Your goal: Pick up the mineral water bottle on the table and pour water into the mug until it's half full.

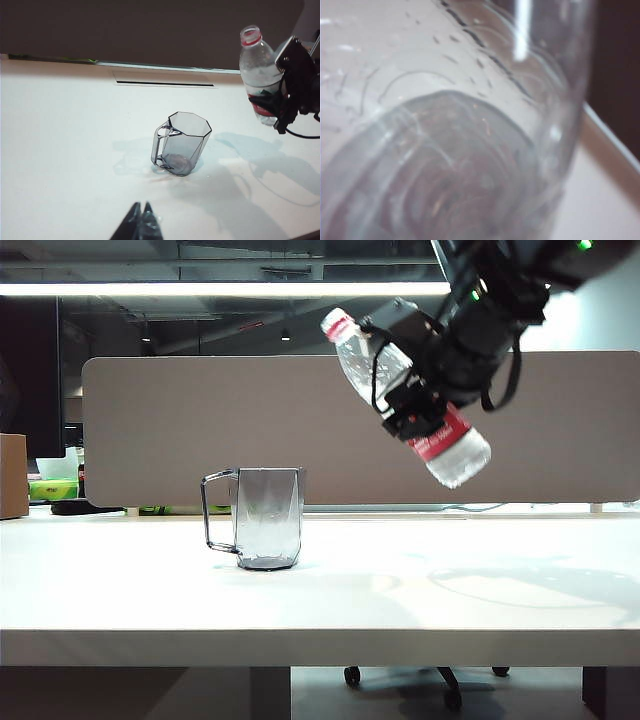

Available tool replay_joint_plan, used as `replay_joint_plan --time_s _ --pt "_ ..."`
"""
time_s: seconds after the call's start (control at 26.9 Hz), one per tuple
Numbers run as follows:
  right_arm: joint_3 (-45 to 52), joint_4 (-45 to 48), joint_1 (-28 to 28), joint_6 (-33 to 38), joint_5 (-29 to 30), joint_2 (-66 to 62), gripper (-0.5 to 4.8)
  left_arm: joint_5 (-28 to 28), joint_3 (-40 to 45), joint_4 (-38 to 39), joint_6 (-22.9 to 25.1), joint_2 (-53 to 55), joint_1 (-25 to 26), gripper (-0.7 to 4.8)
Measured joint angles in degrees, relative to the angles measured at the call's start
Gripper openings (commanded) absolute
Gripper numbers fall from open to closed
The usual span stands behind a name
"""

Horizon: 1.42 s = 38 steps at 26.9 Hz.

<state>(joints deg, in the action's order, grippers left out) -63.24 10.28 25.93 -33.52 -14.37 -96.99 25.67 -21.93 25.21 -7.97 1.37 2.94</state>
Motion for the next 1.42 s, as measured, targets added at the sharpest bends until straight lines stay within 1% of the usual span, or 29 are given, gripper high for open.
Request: replay_joint_plan --time_s 0.11,0.15,0.19,0.22,0.3,0.45,0.56,0.74,0.97,1.23,1.42 --pt "-4.5 -5.0 0.9 -5.6 -1.8 -0.1 1.92 0.0 0.0 0.0 0.0 0.0 0.0 -0.05" --pt "-6.8 -7.1 1.3 -9.1 -3.2 -0.1 1.92 0.0 0.0 0.0 0.0 -0.1 0.0 -0.05" --pt "-7.6 -8.0 1.3 -10.4 -3.3 -0.1 1.92 0.0 0.0 0.0 0.0 -0.1 0.0 -0.05" --pt "-8.7 -9.7 1.3 -13.2 -3.6 -0.1 1.92 0.0 0.0 0.0 0.0 -0.1 0.0 -0.05" --pt "-8.6 -10.6 1.3 -17.5 -4.5 -0.3 1.92 0.0 0.0 0.0 0.0 -0.1 0.0 -0.05" --pt "-8.6 -11.5 1.2 -23.0 -6.3 -2.1 1.92 0.0 0.0 0.1 0.0 -0.1 0.0 -0.05" --pt "-8.6 -11.5 1.2 -24.3 -6.5 -4.1 1.93 0.0 0.0 0.1 0.0 -0.1 0.0 -0.05" --pt "-8.6 -11.5 2.0 -30.8 -10.4 -7.3 1.93 0.0 0.0 0.1 0.0 -0.1 0.0 -0.05" --pt "-8.6 -11.1 4.2 -37.0 -11.8 -7.5 1.93 0.0 0.0 0.1 0.0 -0.1 0.0 -0.05" --pt "-8.6 -11.1 4.3 -41.6 -17.6 -7.5 1.93 0.0 0.0 0.1 0.0 -0.1 0.0 -0.05" --pt "-8.6 -11.1 4.4 -42.0 -20.7 -7.5 1.92 0.0 0.0 0.1 0.0 -0.1 0.0 -0.05"
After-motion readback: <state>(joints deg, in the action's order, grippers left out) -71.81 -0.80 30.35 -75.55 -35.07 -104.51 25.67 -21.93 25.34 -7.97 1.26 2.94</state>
